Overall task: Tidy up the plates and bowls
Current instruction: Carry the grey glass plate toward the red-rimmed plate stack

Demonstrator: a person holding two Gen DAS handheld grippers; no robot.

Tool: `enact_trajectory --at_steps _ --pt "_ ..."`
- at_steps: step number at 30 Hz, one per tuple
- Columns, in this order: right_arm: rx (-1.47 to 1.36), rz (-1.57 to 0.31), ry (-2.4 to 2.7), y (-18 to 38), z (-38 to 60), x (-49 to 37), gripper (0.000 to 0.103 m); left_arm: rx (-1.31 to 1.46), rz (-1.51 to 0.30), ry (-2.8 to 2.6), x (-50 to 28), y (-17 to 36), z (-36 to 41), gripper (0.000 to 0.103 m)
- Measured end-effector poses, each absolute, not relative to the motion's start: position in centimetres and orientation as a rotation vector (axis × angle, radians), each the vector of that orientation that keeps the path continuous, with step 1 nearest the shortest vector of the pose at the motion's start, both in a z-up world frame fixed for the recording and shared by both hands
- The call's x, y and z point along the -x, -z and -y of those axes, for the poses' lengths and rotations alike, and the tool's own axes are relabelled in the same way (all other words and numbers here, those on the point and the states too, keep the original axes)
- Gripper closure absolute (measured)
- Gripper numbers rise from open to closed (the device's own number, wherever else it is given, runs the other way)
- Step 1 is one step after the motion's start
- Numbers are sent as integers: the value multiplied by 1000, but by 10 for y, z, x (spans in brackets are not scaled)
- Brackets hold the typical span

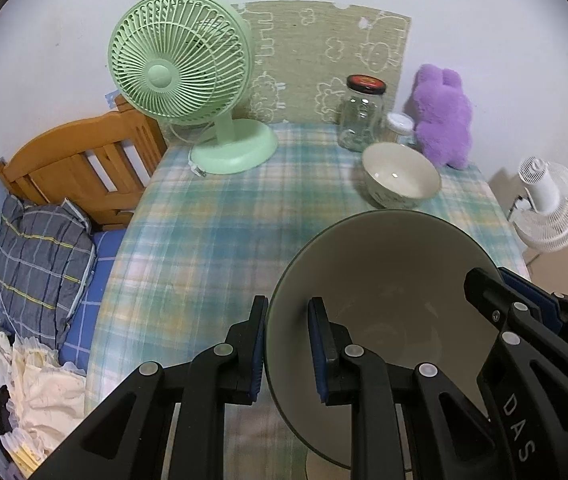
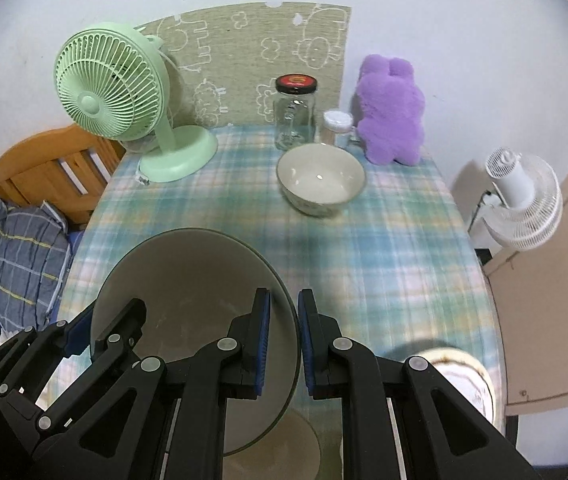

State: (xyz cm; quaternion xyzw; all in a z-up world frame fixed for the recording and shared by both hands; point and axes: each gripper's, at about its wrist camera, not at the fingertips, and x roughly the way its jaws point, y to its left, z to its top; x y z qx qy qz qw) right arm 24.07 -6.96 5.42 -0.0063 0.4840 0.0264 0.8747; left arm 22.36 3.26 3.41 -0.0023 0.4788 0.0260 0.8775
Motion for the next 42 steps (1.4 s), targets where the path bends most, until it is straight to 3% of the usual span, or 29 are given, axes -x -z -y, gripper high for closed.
enact_trajectory --at_steps 18,42 --pt "-17 -1087 41 -24 90 -169 85 -8 -1075 33 -167 1 -15 85" --pt "-29 -1219 55 27 88 -166 85 23 -1191 33 -164 53 -18 85"
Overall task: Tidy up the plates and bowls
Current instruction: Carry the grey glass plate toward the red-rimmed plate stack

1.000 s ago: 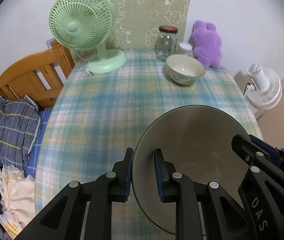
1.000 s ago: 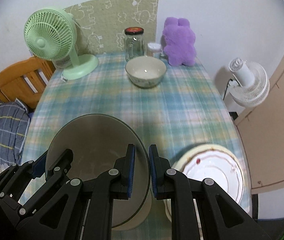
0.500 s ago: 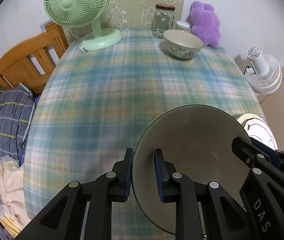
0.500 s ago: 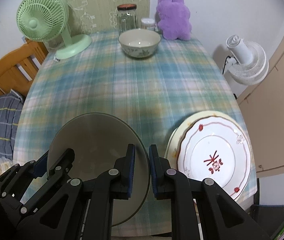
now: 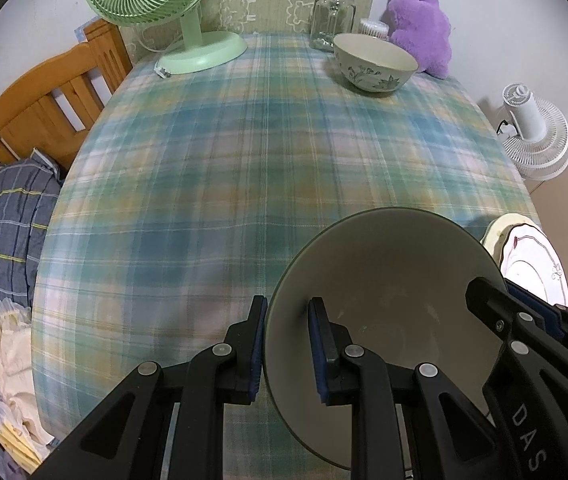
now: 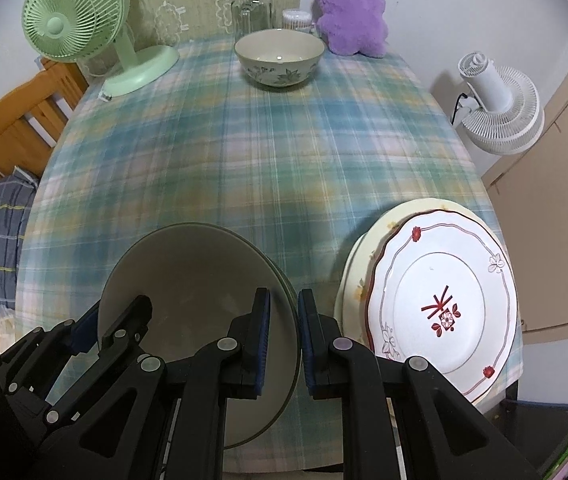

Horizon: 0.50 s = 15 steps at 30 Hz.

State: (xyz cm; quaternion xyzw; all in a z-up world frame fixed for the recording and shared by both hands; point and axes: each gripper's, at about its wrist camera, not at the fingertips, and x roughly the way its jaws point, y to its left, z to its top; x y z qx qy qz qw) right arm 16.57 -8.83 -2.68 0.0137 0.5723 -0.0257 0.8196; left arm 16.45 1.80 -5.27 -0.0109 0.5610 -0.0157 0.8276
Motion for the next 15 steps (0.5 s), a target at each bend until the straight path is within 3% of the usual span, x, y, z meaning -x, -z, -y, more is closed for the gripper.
enact_trajectory --at_steps 15 --pt "-32 -1230 66 37 94 -169 85 22 -1191 29 -164 58 -14 85"
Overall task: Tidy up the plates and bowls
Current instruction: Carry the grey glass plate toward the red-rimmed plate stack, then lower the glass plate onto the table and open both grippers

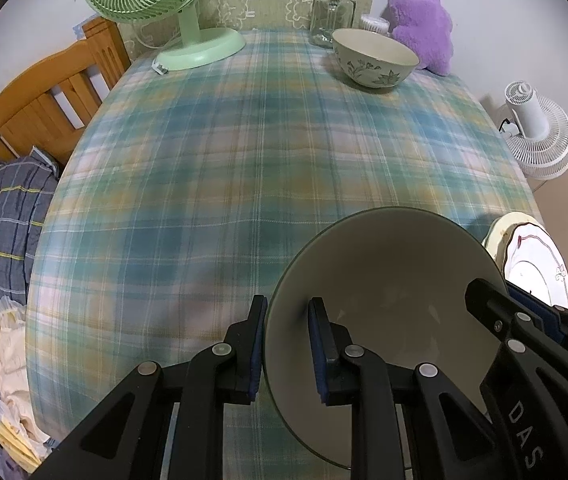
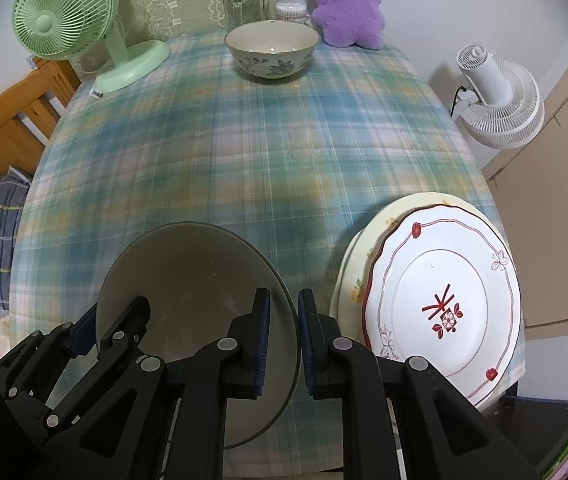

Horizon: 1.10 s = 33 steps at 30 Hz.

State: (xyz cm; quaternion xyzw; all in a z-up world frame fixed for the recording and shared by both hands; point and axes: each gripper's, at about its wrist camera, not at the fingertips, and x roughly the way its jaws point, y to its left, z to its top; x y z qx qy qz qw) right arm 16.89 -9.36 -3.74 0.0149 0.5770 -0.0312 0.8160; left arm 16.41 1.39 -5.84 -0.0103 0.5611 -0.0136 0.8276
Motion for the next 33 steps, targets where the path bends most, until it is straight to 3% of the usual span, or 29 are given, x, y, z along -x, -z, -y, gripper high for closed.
enact_trajectory --at_steps 7,17,20,23,24,25,33 --pt "-38 -1202 59 38 95 -164 83 14 -1182 45 -161 57 -13 83" --pt "-54 -1174 41 25 96 -158 82 3 -1144 112 -154 36 -12 63" --pt "-58 -1150 33 14 95 -156 81 -8 -1121 126 -154 24 -13 48" --pt "-50 -1121 31 0 93 -153 61 -11 -1090 148 -155 10 -12 36" --pt "-58 -1104 28 -6 93 -153 46 -13 -1077 148 -156 5 -11 35" --pt "-69 -1091 27 -10 94 -152 38 -19 -1062 145 -158 -1 -10 34" --pt "-75 -1021 29 -41 104 -175 38 -19 -1004 114 -184 -28 4 30"
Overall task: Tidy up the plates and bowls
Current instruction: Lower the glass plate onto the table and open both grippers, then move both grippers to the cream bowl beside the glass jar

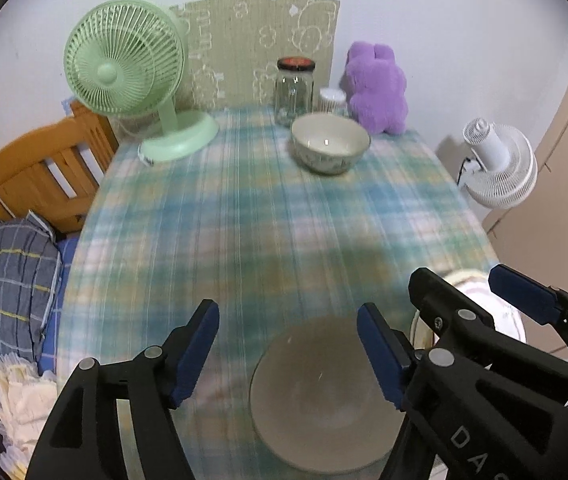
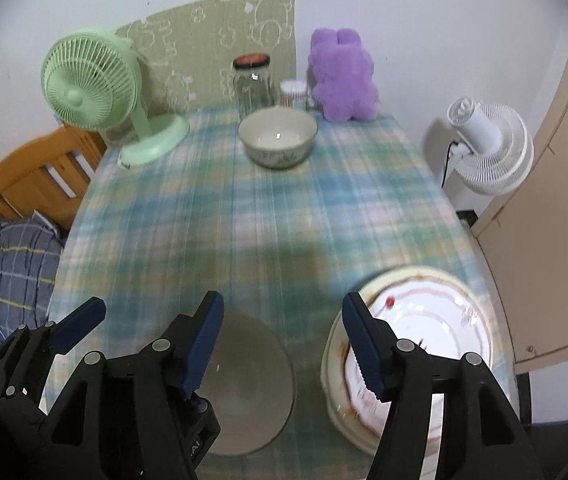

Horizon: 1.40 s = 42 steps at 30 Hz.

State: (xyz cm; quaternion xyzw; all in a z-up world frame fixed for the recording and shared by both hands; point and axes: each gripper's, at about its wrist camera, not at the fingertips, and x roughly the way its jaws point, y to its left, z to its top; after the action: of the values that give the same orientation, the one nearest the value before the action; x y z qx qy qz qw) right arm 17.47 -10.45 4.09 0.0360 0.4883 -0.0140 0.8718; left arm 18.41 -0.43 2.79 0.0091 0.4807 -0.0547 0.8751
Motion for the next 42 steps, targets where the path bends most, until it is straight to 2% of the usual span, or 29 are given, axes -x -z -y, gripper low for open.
enact_trajectory --at_steps 12,22,35,42 --pt "-51 -947 -70 -63 148 -255 38 8 -932 -12 -256 -51 43 27" --pt "-41 -934 -120 -57 178 -334 38 32 -929 -81 -328 -45 72 26" --pt "-48 -953 -165 -25 183 -413 38 39 -956 -139 -397 -14 78 26" --pt "-31 -970 -163 2 179 -449 38 66 -995 -147 -432 17 74 34"
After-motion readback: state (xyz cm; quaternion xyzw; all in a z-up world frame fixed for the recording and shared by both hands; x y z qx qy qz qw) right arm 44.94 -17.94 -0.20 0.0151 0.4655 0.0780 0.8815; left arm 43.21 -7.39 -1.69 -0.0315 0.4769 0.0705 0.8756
